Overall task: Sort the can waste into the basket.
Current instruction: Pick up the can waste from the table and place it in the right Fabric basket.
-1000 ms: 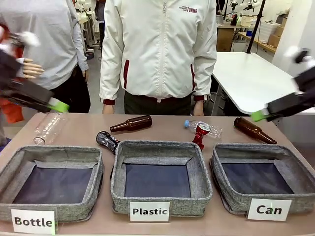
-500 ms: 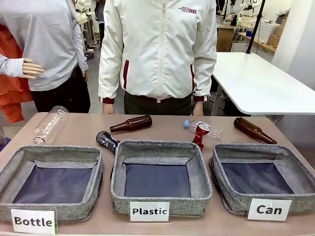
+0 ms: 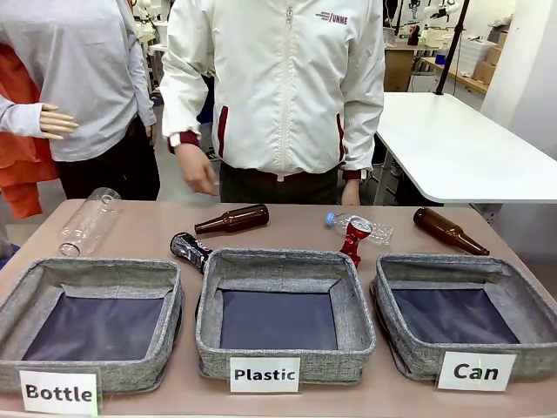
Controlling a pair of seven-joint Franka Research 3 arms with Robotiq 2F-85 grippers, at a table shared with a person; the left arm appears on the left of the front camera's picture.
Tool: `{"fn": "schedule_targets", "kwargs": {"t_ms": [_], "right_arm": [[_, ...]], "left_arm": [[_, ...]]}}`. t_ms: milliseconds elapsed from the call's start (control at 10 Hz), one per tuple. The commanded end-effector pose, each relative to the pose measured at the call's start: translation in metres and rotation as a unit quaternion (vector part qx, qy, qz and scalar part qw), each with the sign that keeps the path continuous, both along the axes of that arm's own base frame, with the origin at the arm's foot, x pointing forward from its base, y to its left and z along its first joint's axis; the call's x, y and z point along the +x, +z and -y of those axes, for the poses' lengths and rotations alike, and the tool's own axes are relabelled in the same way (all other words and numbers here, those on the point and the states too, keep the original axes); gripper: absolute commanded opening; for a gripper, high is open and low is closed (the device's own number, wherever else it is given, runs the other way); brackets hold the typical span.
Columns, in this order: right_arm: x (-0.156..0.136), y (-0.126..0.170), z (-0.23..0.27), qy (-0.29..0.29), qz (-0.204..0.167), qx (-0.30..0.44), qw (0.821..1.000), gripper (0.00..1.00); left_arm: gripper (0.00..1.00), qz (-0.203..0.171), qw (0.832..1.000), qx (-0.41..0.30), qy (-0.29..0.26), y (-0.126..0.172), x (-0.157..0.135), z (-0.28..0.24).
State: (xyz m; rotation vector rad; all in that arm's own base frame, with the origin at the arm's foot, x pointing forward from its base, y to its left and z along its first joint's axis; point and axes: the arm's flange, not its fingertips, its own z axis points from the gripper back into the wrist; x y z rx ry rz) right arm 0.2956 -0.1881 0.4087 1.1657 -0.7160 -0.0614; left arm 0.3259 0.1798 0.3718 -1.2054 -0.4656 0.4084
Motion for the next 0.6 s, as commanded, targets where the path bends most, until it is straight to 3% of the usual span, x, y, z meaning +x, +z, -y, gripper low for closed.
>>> {"fn": "schedule_targets", "kwargs": {"t_ms": [0, 300, 400, 500], "right_arm": [[-0.003, 0.007, 0.001, 0.007, 0.011, -0.018, 1.0, 1.0], [-0.003, 0.007, 0.001, 0.007, 0.011, -0.018, 1.0, 1.0], [-0.004, 0.004, -0.002, 0.011, -0.011, -0.016, 1.0, 1.0], [0.01, 0.013, -0.021, 0.018, 0.019, -0.084, 0.996, 1.0]], "left_arm": [[1.0, 0.023, 0.999, 0.019, -0.02, 0.008, -0.016, -0.013], [1.0, 0.023, 0.999, 0.019, -0.02, 0.008, -0.016, -0.013], [1.0, 0.023, 0.999, 0.019, -0.02, 0.008, -0.016, -0.013], [1.0, 0.023, 0.999, 0.019, -0.02, 0.008, -0.016, -0.013]]}}
